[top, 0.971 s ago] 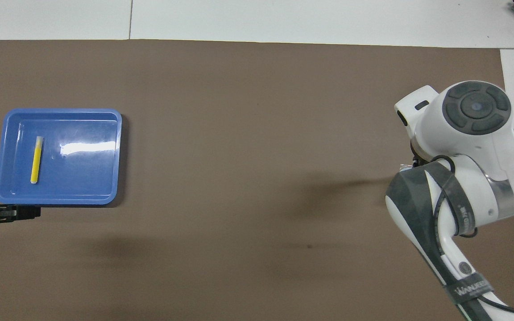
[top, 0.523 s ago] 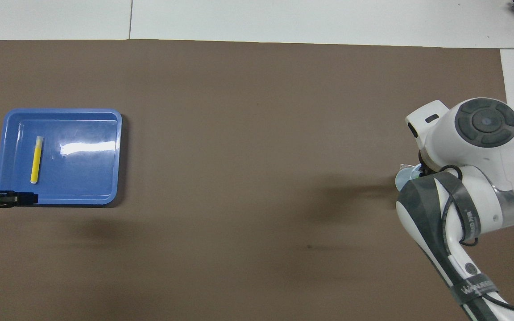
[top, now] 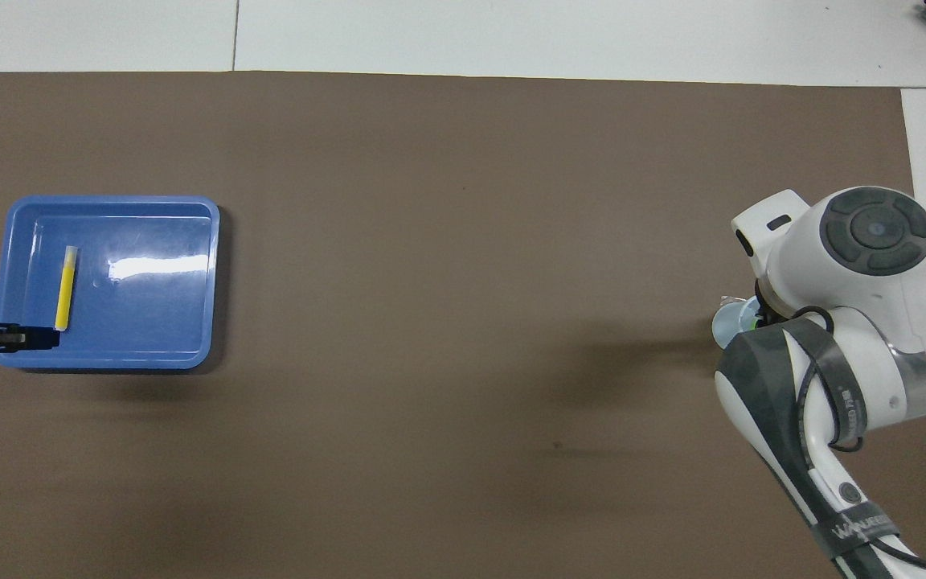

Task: Transfer and insert pens with both arms
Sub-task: 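Reach the left gripper to the yellow pen while the right gripper returns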

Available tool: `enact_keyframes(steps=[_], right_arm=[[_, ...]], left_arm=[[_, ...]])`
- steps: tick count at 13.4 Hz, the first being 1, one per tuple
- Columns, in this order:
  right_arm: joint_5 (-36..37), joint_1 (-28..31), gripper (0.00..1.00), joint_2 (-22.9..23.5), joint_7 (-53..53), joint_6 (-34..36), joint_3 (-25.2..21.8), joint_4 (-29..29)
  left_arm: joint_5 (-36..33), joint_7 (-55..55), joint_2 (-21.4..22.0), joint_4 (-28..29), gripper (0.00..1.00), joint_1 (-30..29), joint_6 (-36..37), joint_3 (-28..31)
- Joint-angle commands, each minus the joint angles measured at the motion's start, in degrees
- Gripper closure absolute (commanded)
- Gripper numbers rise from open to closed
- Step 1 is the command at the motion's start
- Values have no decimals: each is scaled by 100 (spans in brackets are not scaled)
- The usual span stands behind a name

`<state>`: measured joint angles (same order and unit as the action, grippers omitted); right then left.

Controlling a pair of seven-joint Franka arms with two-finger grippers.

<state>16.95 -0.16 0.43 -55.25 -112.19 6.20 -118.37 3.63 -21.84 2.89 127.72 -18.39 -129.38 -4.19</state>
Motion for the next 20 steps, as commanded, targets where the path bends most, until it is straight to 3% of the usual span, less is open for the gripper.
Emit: enact_keyframes(steps=[1,2,4,7,11,15,20], right_arm=[[-367,306,93,-227,-12,-277,66,-388],[-394,315,85,-236,-12,-277,66,-389],[-403,315,56,-236,6,-286,66,-389],[-447,271,26,-236,-12,-198,74,-354],[-1411,149,26,-245,162,293,162,-3],[-2053,-614,26,-271,1996,978,215,524],[-3423,-1275,23,-271,4080,805,233,640]], left_arm=[[-117,-232,-463,-317,41,-103,-236,-12],[-117,-276,-604,-404,41,-104,-316,-12],[-117,-312,-859,-545,41,-104,-456,-12],[-169,-426,-1333,-765,41,-112,-808,-12],[-345,-426,-1826,-1134,41,-121,-1001,-12],[-345,-417,-2090,-1205,41,-86,-1282,-12],[-336,-365,-2345,-1258,42,-25,-1564,-12]])
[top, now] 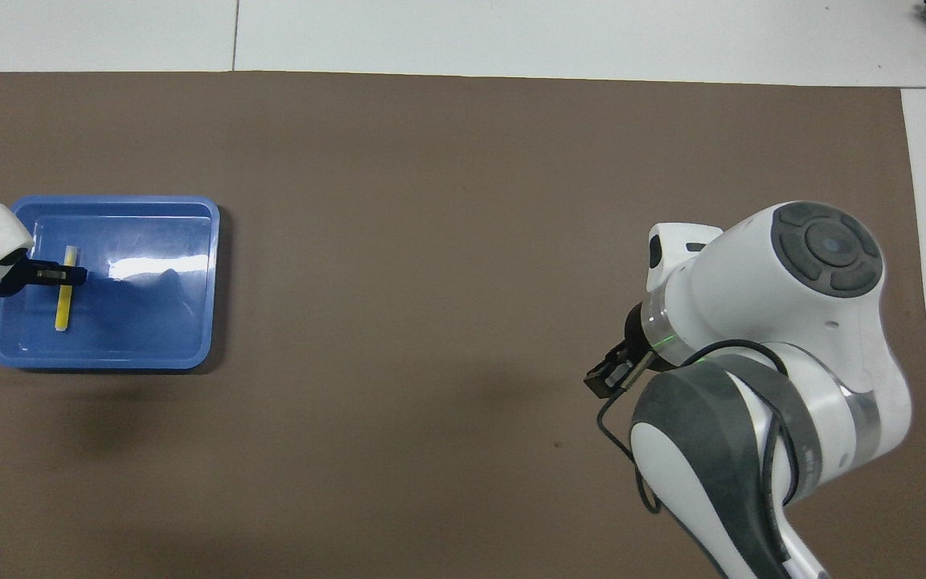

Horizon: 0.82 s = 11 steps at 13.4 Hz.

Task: Transfer and insert pens with both arms
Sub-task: 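Reach the left gripper to the yellow pen while the right gripper returns, then grasp and lift the yellow pen with the left gripper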

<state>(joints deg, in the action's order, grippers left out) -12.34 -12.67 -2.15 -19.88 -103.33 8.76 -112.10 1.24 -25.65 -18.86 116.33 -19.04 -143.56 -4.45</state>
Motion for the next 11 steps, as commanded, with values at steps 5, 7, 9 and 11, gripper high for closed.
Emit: enact_keyframes(steps=[5,7,9,11], right_arm=[[-1295,-604,0,30,2415,-1081,-24,-49],[-1621,-824,0,65,3214,-1582,-24,-75],[-1823,-1061,0,109,4058,-1996,-24,-110],[-1912,-1333,0,118,4762,-2365,-24,-145]], left_arm=[[-107,-46,-188,108,100,6,-313,14],[-107,-37,-162,188,100,-21,-295,14],[-107,16,-162,162,100,-3,-216,14],[-89,42,-162,66,100,-12,11,6]])
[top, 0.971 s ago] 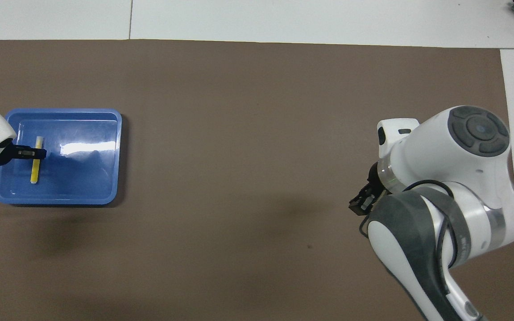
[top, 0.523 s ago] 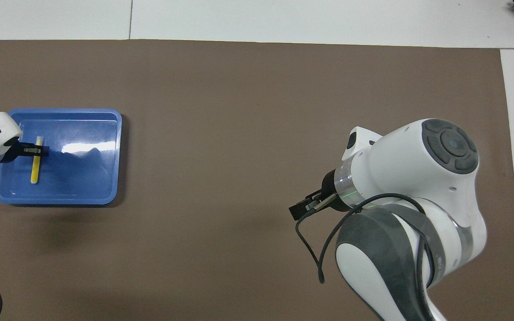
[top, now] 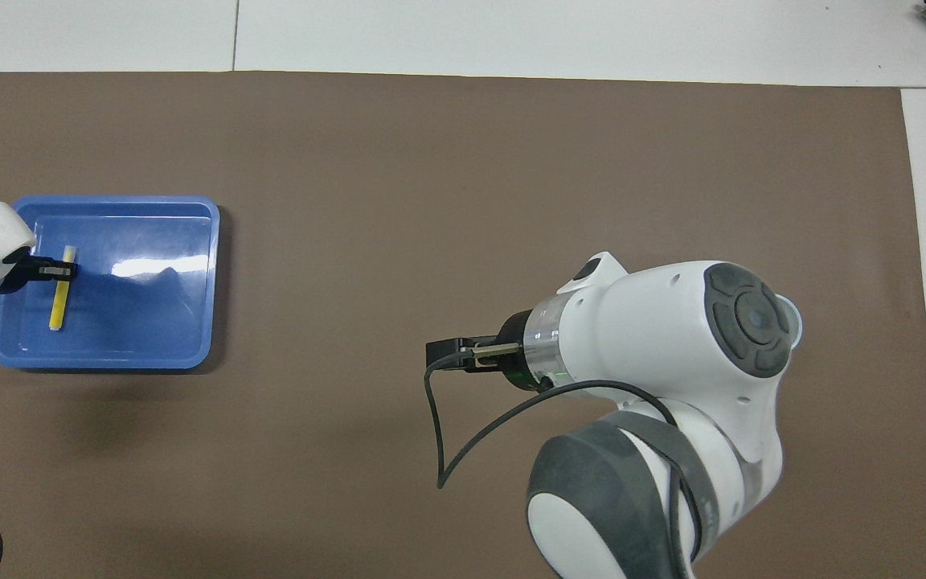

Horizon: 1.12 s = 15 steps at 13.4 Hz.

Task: Transfer and insert pens with both arms
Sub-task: 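Grasp and lift the yellow pen with the left gripper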

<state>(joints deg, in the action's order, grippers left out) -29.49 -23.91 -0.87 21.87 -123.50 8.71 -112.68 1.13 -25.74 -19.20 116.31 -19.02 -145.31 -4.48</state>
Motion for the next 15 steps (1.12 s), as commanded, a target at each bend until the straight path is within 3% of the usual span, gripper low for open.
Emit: enact_keyframes(steps=[1,4,9,12,15], right_arm=[[-241,-315,0,17,921,-489,-19,-88],[-495,-544,0,61,1854,-911,-19,-96],[-566,-852,0,157,2479,-1386,-10,-88],[-1101,-992,0,175,2786,-1650,-10,-96],[-1120,-1037,0,245,2920,-1765,-10,-88]], left_arm=[[-69,78,-127,-11,100,4,301,8],[-61,323,-127,-309,100,48,801,8],[-25,1052,-66,-872,100,109,1785,-53],[263,1912,144,-1092,100,302,2374,-53],[519,2624,478,-1075,100,452,2814,-53]])
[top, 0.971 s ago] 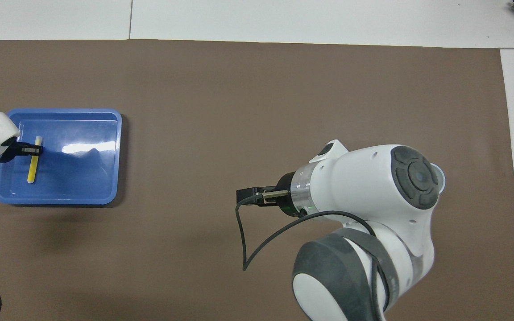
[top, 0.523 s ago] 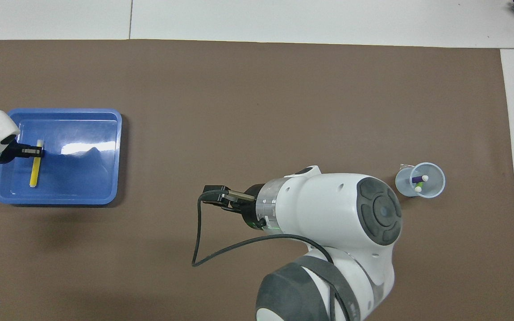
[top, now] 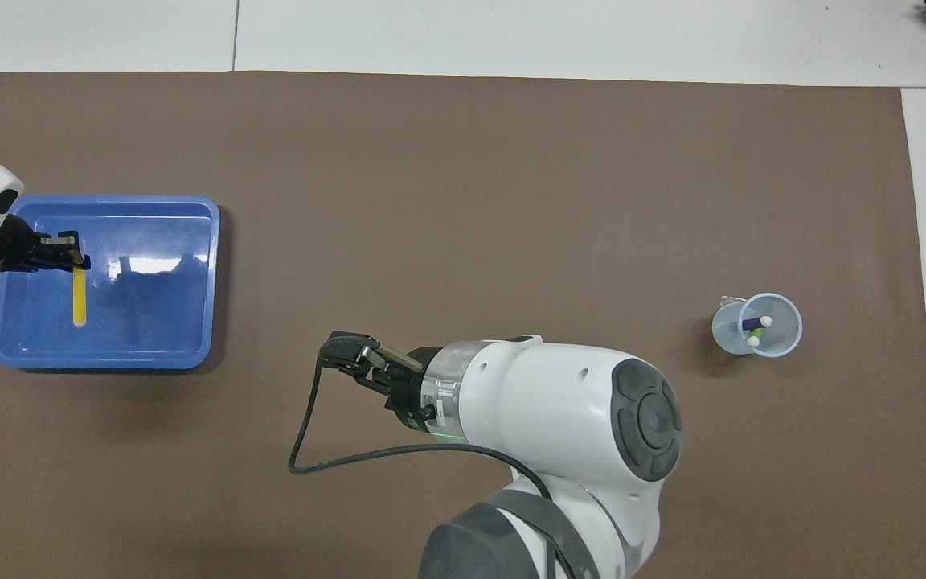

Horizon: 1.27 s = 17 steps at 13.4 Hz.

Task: Transfer and insert pens with both arms
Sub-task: 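Grasp and lift the yellow pen with the left gripper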

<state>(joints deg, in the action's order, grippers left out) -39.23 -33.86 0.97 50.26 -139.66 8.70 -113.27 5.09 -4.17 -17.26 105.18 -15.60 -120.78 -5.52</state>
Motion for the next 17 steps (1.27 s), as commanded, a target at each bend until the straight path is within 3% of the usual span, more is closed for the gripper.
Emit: enact_keyframes(steps=[1,3,7,17], right_arm=[[-163,-68,0,70,81,-193,-9,-29],[-190,-279,0,149,116,-526,-9,-29],[-199,-288,0,158,99,-545,-9,-29],[-208,-401,0,228,133,-676,-9,-29]], left_arm=[[150,722,397,55,100,145,493,34],[456,1250,608,73,100,216,809,34],[948,2436,925,169,100,286,1214,34],[2136,5670,2295,1346,100,883,1109,7]])
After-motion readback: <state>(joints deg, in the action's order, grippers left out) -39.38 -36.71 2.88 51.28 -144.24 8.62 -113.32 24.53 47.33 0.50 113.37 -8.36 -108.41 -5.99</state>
